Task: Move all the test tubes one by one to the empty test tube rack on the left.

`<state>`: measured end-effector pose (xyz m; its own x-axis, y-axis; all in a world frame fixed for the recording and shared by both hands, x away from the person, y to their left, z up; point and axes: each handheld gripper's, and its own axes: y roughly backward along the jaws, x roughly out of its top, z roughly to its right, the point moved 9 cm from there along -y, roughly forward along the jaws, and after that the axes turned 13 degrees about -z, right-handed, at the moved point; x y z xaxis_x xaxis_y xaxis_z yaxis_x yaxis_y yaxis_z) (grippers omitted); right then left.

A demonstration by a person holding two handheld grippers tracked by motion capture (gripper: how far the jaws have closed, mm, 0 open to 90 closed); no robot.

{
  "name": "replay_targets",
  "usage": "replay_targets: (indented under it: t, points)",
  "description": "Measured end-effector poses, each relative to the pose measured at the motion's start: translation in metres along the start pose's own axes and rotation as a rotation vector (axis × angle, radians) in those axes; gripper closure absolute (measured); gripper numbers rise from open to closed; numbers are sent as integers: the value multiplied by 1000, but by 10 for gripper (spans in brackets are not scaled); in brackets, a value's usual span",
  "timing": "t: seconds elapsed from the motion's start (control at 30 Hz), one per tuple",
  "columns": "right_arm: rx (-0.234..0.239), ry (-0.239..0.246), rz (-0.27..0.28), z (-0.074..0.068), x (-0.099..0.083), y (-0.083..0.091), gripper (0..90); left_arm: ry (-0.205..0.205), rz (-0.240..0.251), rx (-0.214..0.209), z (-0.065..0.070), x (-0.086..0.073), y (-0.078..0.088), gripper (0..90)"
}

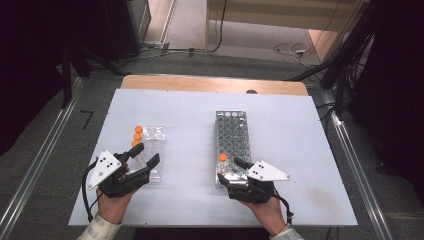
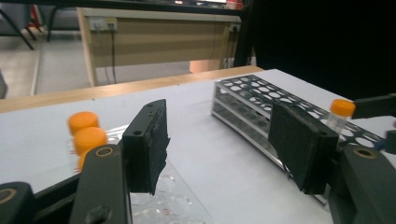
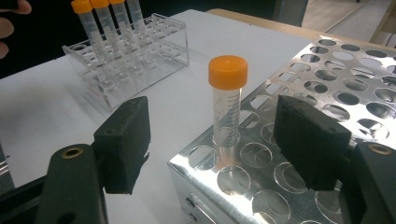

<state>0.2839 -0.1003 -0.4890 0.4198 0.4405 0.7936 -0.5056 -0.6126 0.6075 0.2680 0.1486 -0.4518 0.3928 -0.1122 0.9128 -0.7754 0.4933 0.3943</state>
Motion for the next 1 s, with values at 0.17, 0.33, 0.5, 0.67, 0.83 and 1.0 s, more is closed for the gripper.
replay_targets:
  t: [0.17, 0.33, 0.5, 0.67, 0.83, 1.0]
  points:
    - [-10, 2, 3, 2, 1, -5, 305, -3, -22, -46, 10, -3, -5, 341]
    - [-19, 7, 2, 4, 1, -11, 351, -11, -46, -68, 18, -6, -10, 283]
    - [-29, 3, 1, 5, 1, -18, 443, -25, -54, -81, 24, -9, -14, 272]
    - [-44, -2, -7, 5, 1, -25, 566, -26, -53, -81, 25, -9, -14, 273]
    - [-63, 4, -24, 5, 0, -30, 648, -26, -55, -82, 26, -9, -14, 274]
    - [-80, -2, -25, 7, 0, -30, 718, -29, -57, -85, 27, -10, -15, 274]
